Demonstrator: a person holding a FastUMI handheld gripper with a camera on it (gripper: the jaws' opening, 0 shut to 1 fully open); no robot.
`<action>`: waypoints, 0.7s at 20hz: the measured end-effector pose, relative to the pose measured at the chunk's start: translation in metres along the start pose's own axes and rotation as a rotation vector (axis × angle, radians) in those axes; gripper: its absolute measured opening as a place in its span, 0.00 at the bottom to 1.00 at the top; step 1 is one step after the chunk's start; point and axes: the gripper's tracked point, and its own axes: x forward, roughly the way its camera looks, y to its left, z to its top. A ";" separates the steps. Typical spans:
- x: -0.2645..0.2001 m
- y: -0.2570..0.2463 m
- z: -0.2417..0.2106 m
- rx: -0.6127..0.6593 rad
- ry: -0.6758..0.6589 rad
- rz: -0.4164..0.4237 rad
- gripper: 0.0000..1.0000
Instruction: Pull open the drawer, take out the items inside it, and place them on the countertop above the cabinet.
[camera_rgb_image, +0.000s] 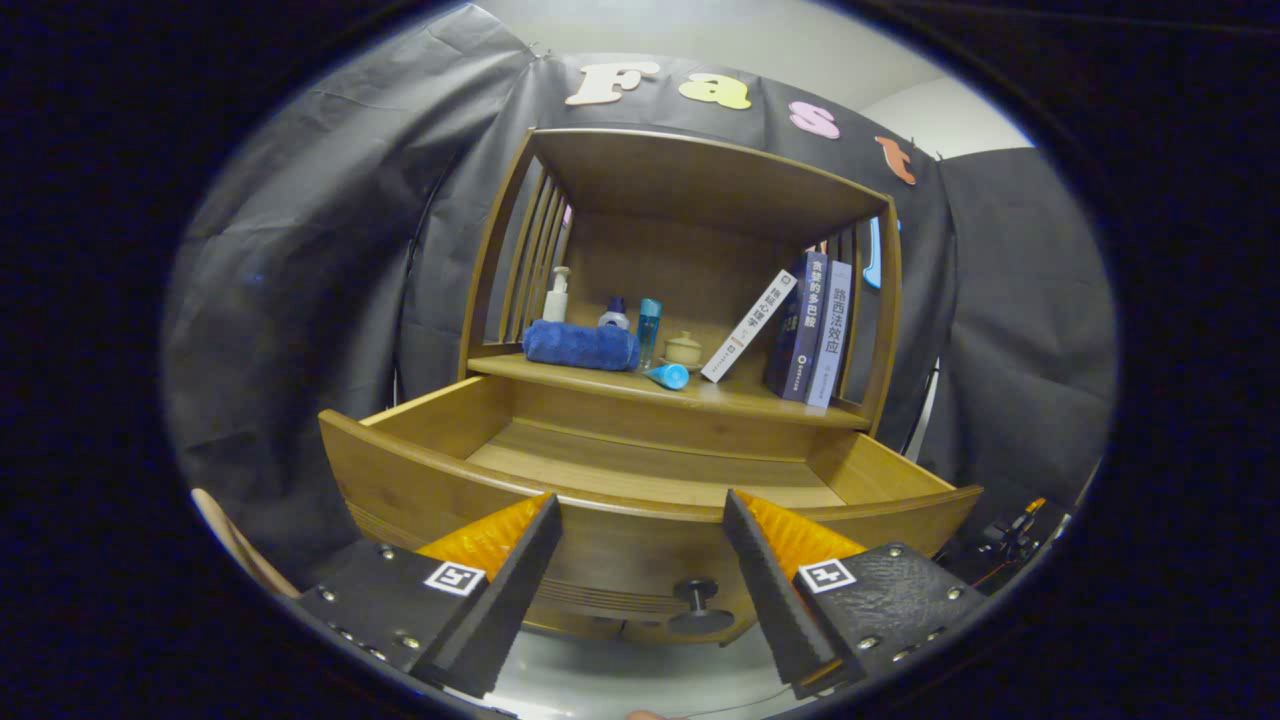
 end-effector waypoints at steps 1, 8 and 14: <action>0.003 -0.001 0.000 0.001 0.001 0.002 0.98; 0.029 -0.003 0.006 0.001 0.025 0.016 0.98; 0.063 -0.002 0.012 -0.016 0.053 0.017 0.99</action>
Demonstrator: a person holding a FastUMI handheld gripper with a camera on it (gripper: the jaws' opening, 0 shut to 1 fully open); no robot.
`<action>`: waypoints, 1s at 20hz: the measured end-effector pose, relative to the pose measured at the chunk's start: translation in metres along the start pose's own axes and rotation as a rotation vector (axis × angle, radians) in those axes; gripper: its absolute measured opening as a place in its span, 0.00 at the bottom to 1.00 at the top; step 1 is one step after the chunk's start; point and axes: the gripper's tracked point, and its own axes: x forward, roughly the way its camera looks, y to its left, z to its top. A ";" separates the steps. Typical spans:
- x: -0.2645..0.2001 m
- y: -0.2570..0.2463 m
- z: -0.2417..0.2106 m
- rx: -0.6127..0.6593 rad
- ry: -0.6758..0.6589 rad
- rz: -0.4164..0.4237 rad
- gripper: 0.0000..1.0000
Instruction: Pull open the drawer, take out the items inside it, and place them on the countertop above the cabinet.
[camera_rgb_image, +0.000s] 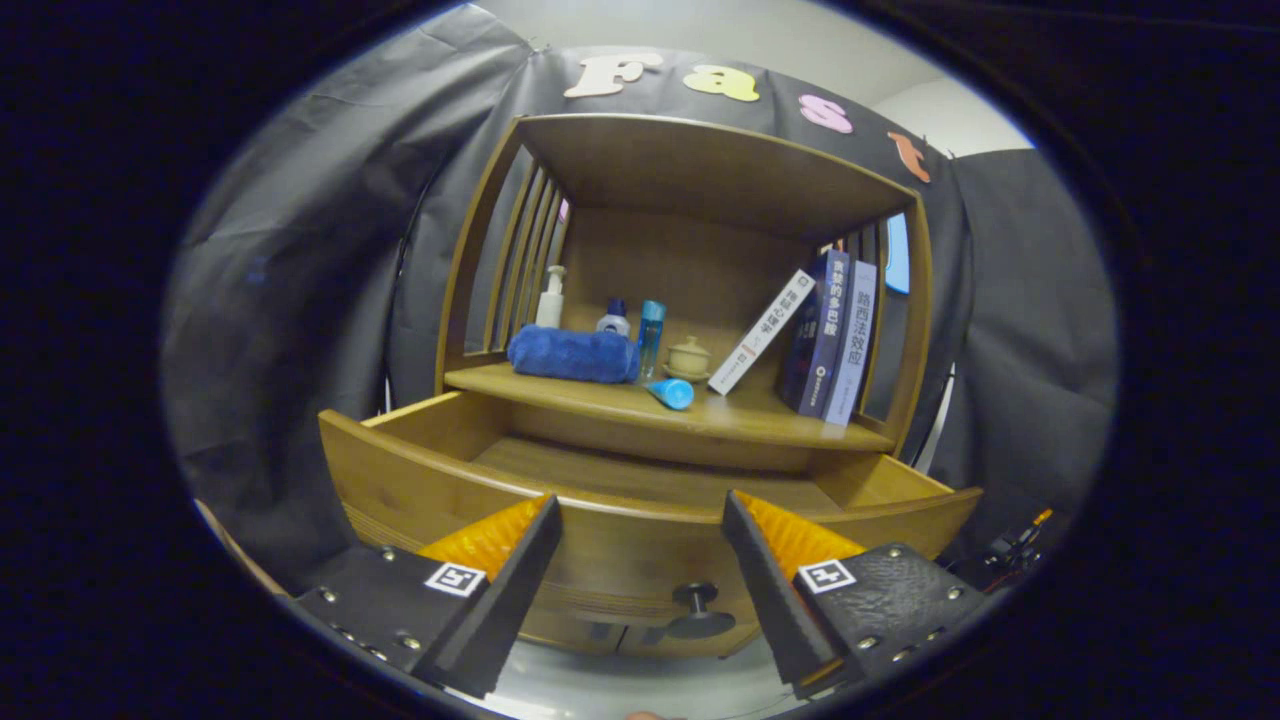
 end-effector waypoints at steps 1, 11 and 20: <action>0.005 0.000 0.009 -0.004 -0.026 -0.003 0.98; 0.070 0.004 0.012 -0.005 0.014 -0.015 0.98; 0.109 0.007 0.018 -0.018 0.043 -0.017 0.98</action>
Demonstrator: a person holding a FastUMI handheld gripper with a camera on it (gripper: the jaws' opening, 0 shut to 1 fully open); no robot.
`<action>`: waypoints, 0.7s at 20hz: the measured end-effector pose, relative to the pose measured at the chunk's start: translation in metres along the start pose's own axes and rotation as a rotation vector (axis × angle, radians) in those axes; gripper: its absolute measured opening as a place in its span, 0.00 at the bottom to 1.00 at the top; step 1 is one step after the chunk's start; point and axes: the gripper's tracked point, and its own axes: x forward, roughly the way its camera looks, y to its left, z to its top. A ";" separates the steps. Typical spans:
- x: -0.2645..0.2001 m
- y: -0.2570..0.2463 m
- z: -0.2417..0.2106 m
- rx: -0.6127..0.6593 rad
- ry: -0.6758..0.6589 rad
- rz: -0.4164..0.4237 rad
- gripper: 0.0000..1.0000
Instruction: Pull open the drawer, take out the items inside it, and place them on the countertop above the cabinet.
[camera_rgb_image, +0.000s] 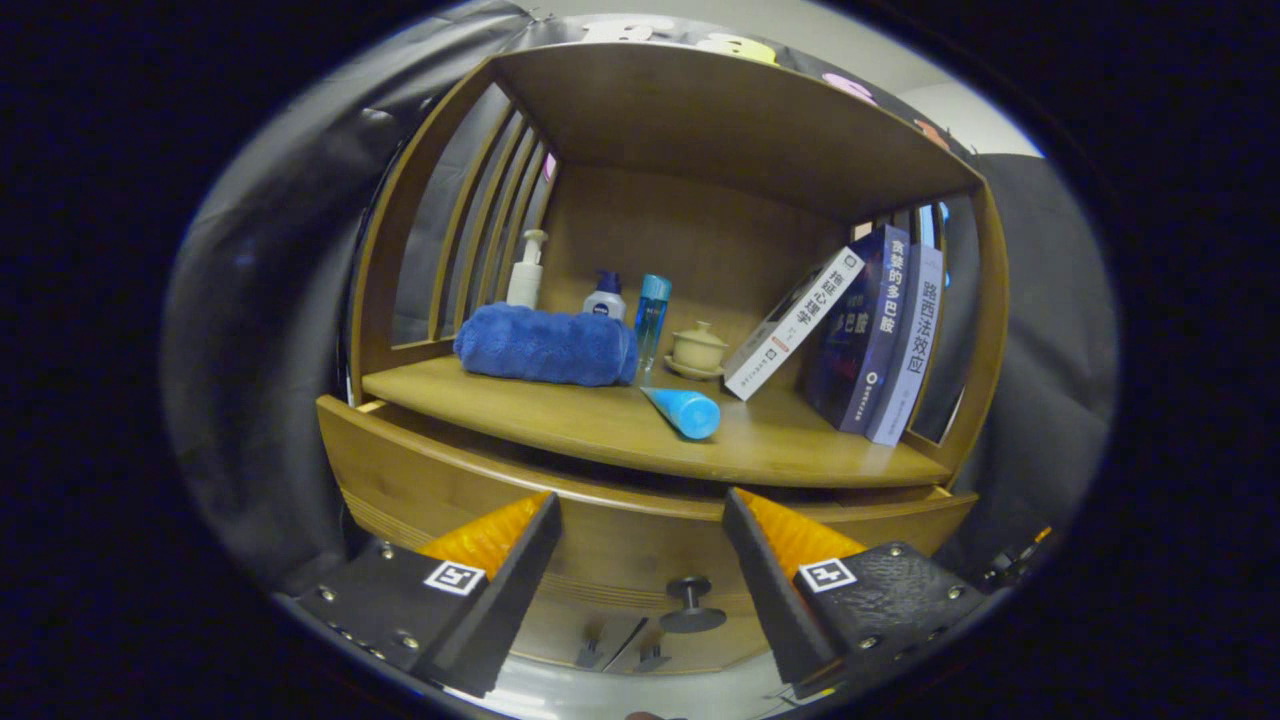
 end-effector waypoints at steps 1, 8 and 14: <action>0.003 0.000 0.000 0.000 -0.002 0.000 0.98; 0.020 0.001 0.003 -0.005 0.008 0.000 0.98; 0.026 0.001 0.005 -0.002 0.006 0.000 0.99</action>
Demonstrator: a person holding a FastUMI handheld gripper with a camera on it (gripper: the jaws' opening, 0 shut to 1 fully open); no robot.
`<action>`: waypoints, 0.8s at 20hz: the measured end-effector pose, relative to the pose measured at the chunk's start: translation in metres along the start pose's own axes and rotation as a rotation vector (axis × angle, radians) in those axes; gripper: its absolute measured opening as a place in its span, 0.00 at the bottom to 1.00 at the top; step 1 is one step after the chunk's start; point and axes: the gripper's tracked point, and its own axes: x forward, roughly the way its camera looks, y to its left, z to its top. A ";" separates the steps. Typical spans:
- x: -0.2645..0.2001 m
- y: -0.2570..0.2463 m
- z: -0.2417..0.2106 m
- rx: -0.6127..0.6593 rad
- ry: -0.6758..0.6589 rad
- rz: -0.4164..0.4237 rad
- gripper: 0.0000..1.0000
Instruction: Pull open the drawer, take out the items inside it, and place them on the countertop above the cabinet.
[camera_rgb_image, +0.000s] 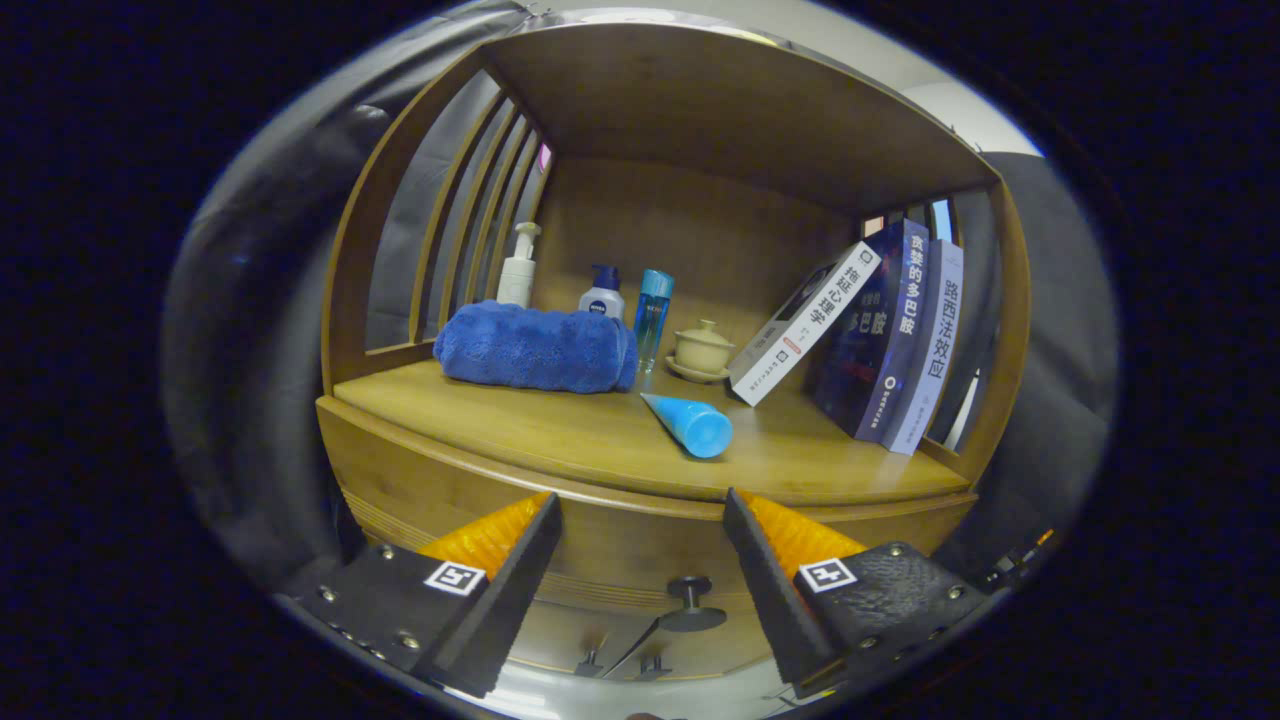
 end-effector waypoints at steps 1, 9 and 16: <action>0.000 0.001 -0.001 0.002 0.003 -0.001 0.99; 0.000 0.001 0.000 -0.011 -0.004 0.001 0.98; -0.015 -0.002 -0.003 -0.004 0.010 0.044 0.99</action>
